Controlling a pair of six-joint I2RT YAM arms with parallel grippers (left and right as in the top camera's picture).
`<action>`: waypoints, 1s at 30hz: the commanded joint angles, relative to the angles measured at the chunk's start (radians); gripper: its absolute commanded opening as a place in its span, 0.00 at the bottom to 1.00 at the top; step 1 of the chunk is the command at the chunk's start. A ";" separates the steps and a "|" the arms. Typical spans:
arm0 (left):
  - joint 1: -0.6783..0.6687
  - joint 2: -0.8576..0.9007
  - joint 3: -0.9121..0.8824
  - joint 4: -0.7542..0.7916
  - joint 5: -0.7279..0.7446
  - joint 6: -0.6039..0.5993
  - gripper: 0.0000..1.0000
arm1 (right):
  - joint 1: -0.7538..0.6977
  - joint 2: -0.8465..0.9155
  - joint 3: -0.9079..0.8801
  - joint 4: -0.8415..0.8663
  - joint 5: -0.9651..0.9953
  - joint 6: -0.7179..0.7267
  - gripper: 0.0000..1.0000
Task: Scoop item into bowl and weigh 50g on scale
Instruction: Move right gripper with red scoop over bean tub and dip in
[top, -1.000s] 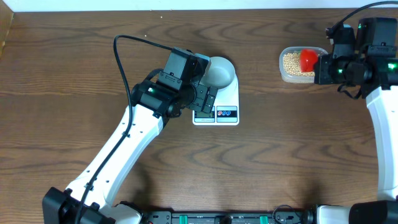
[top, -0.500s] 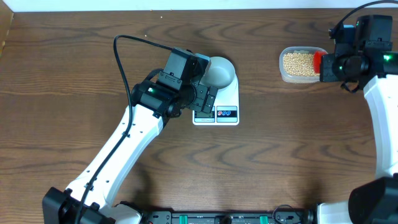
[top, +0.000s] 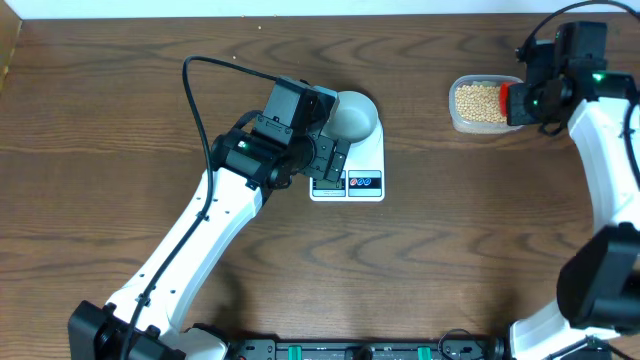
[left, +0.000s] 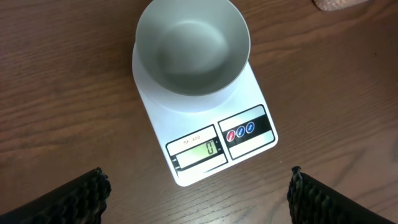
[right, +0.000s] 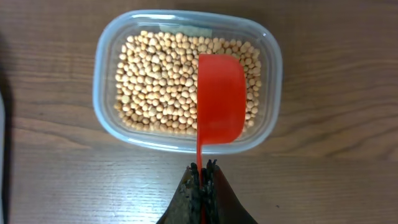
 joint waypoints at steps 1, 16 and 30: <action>0.002 -0.013 0.000 -0.003 0.001 -0.002 0.94 | -0.008 0.018 0.019 0.015 0.008 0.027 0.01; 0.002 -0.013 0.000 -0.003 0.001 -0.002 0.94 | -0.077 0.096 0.019 0.032 -0.142 0.071 0.01; 0.002 -0.013 0.000 -0.003 0.001 -0.002 0.94 | -0.109 0.187 0.019 0.018 -0.414 0.099 0.01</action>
